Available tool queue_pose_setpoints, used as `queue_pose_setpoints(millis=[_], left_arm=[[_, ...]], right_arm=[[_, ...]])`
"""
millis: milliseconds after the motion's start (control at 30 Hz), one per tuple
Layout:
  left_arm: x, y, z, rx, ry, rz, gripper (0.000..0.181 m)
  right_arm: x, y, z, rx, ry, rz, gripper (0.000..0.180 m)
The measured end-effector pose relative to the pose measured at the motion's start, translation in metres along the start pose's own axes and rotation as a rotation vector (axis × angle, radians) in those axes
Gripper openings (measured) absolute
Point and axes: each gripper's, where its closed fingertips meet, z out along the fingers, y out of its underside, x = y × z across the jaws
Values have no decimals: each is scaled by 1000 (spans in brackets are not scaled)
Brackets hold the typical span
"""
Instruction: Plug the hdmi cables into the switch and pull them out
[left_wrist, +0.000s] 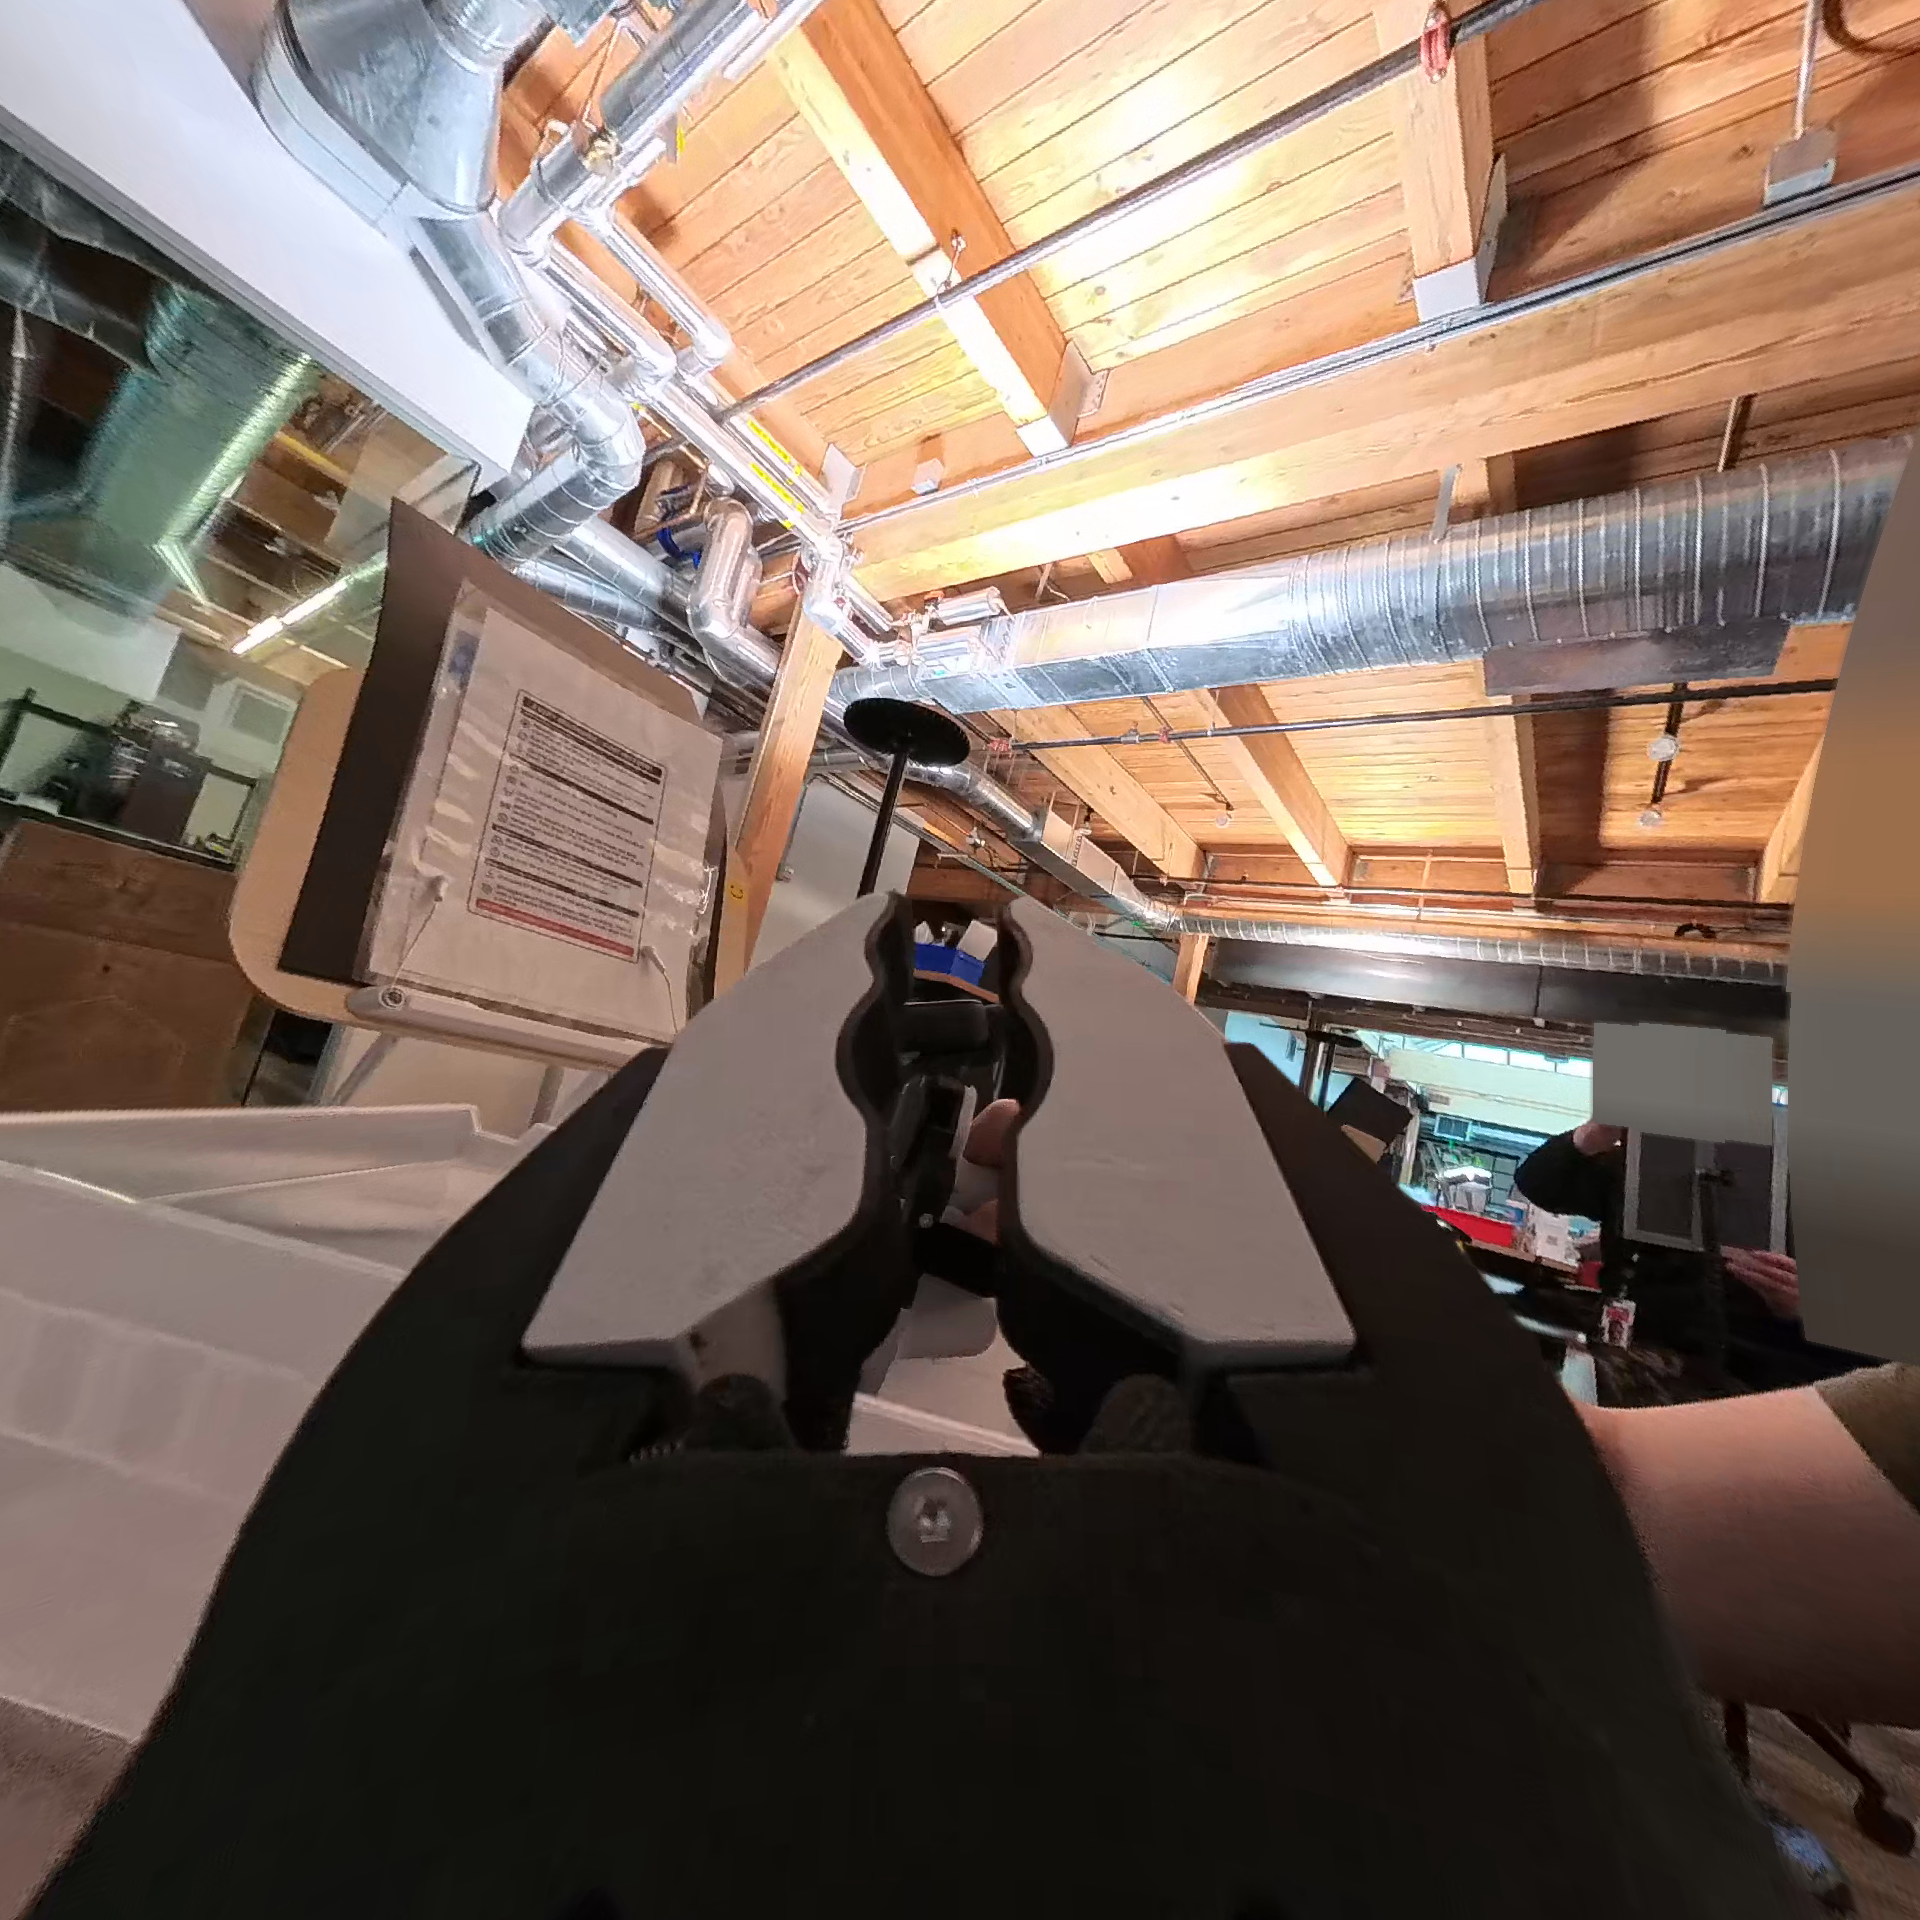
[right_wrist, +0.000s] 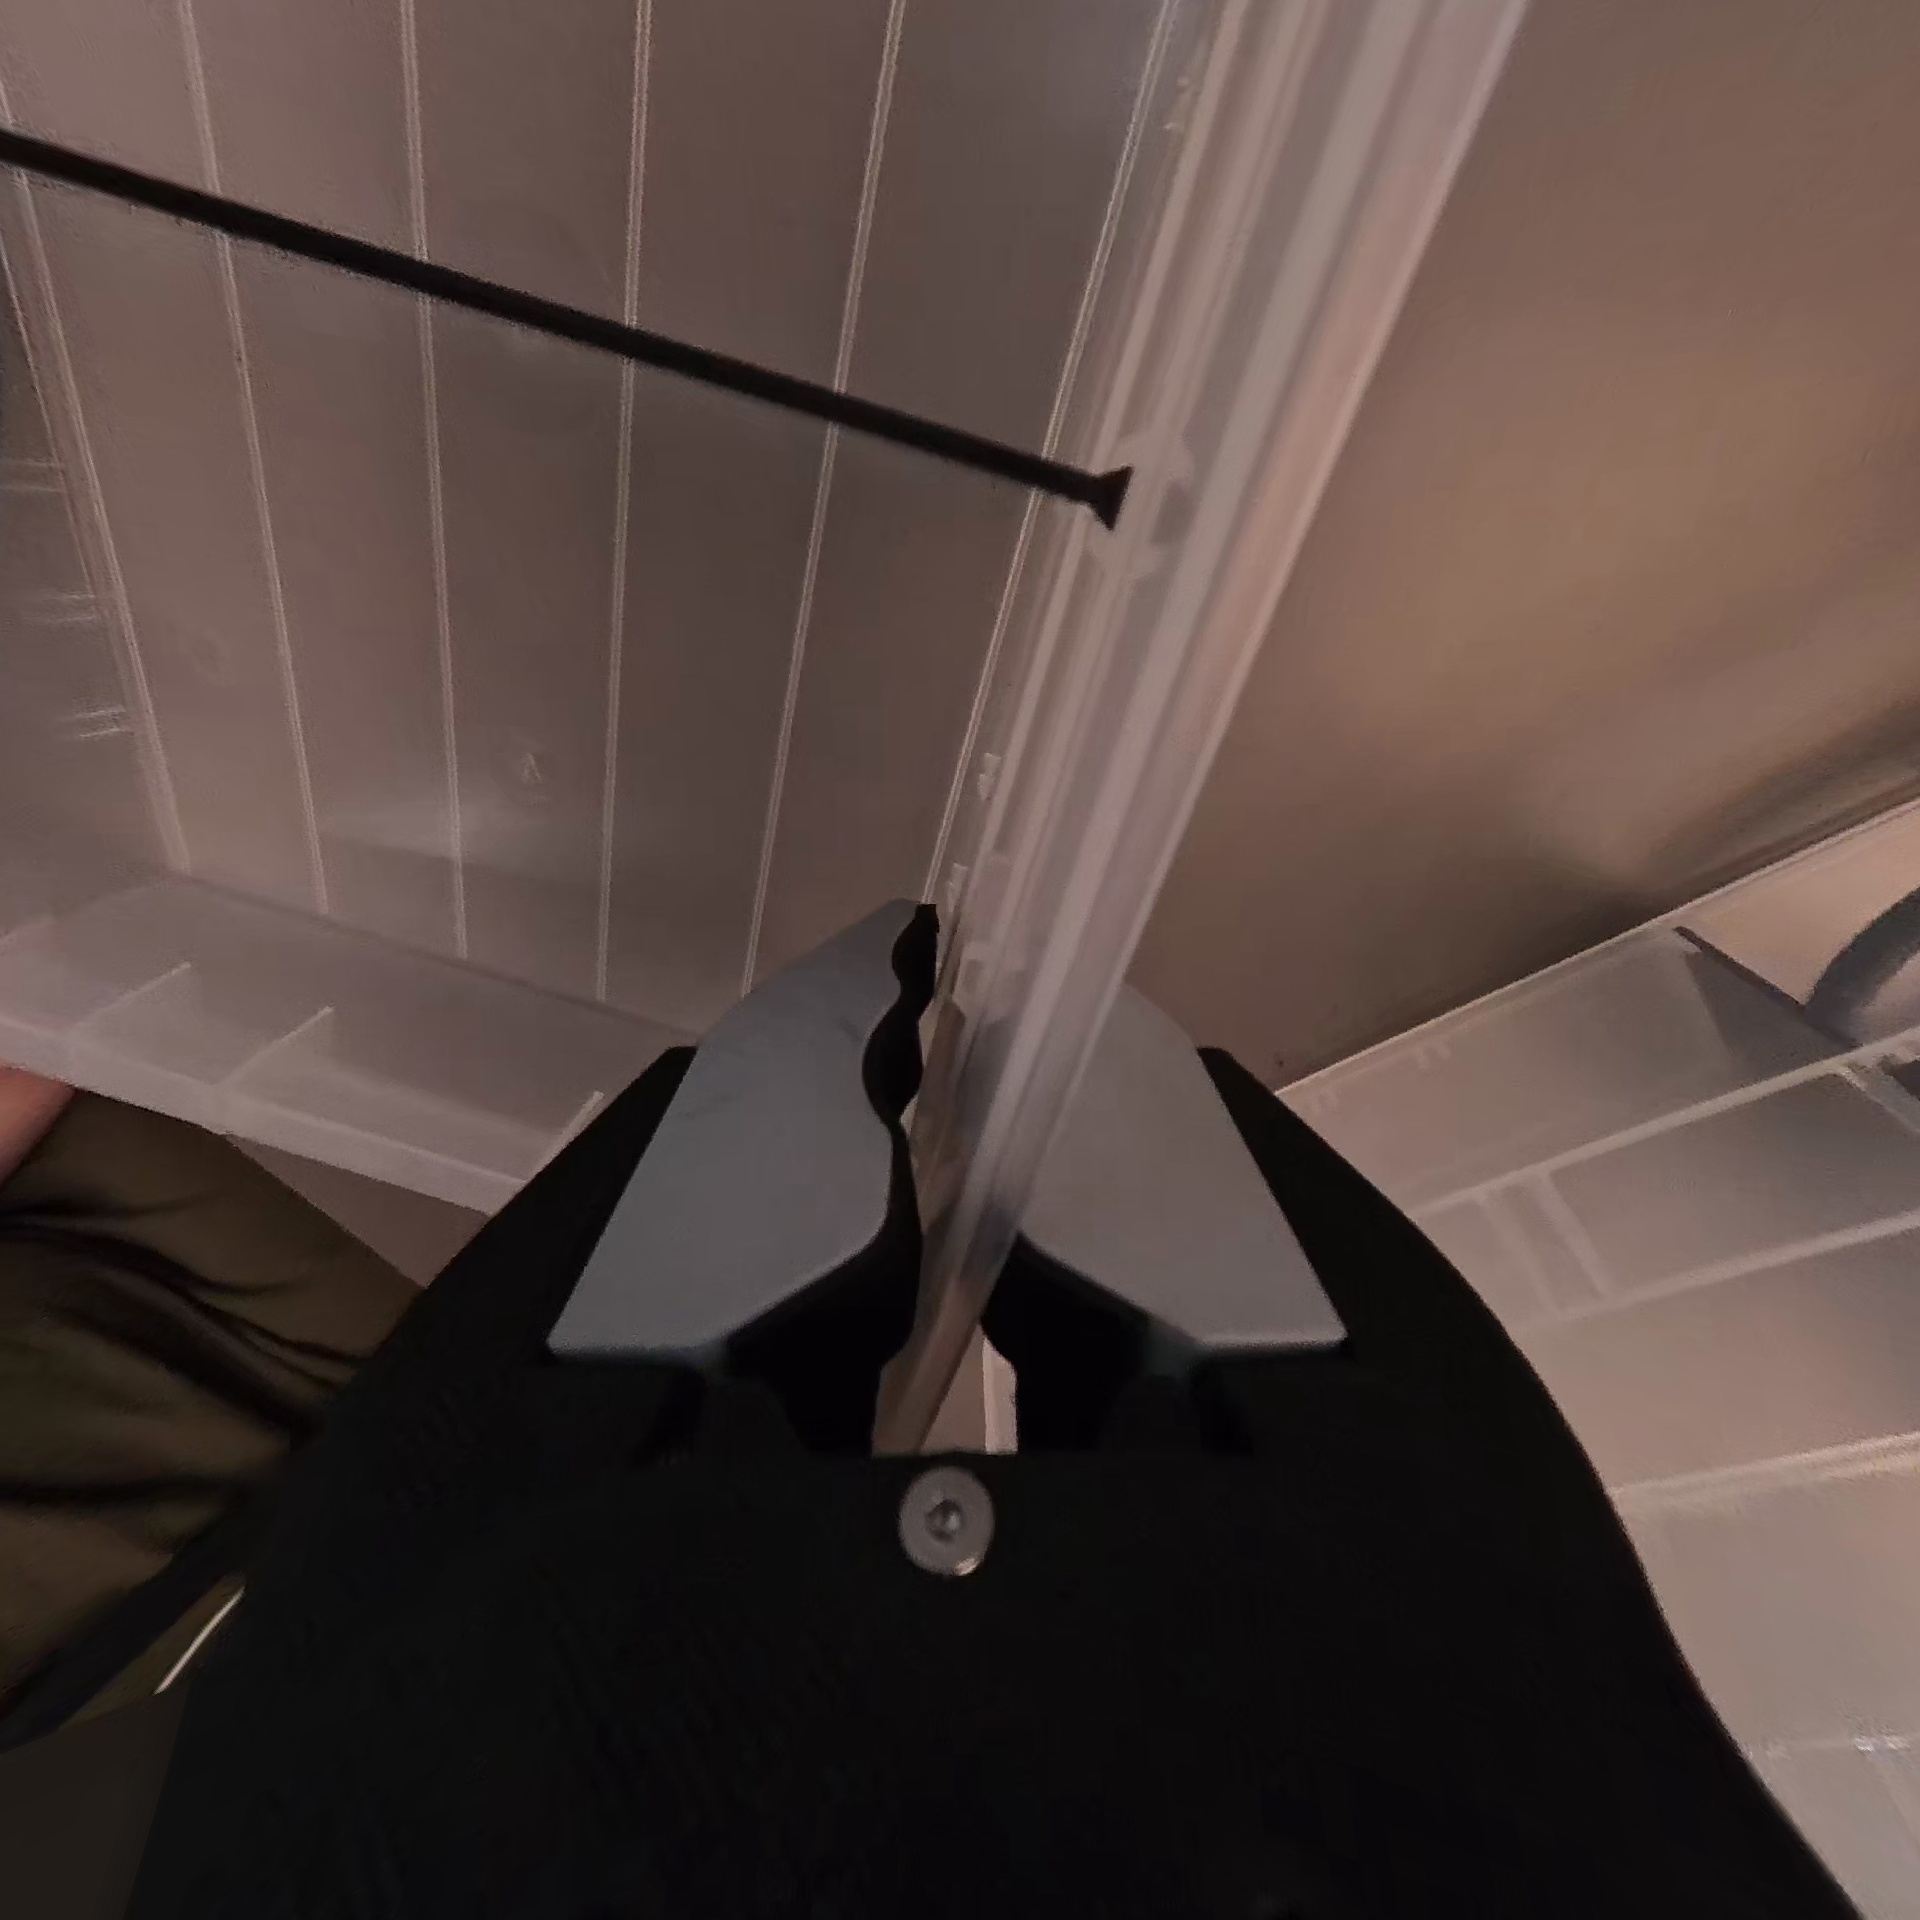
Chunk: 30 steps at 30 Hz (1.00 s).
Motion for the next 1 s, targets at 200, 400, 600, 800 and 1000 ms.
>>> queue_pose_setpoints(millis=[200,400,600,800,1000], left_arm=[[6,-23,-12,117,149,-168,0],[3,-25,-16,123,165,-232,0],[3,-23,-15,117,153,-213,0],[-1,-20,-15,104,137,-228,0],[-7,2,-5,-15,72,-228,1]], right_arm=[[-9,-1,-12,47,-58,-39,4],[-13,2,-35,115,-139,-58,4],[1,13,-74,225,-161,-48,4],[33,46,-129,373,-211,24,4],[91,107,-174,542,-168,218,4]])
